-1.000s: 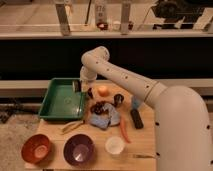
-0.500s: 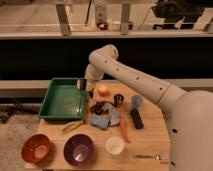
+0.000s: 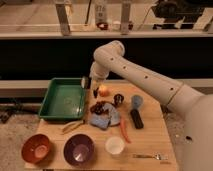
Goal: Place brush in paper cup
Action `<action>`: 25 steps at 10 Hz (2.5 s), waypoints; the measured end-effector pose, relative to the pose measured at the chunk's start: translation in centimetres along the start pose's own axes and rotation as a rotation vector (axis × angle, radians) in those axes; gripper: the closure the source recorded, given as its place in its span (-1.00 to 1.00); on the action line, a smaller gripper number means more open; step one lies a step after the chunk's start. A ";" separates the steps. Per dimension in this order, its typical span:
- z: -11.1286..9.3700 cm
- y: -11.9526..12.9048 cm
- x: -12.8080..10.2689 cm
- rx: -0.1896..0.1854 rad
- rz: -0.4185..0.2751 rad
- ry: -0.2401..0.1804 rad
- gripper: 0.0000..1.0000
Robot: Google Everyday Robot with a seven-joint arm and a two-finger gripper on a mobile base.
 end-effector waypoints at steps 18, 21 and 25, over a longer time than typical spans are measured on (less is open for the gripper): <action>-5.9 7.7 0.6 -0.036 0.126 -0.159 1.00; -7.1 9.0 1.4 -0.023 0.169 -0.171 1.00; -8.7 10.9 2.3 -0.016 0.190 -0.178 1.00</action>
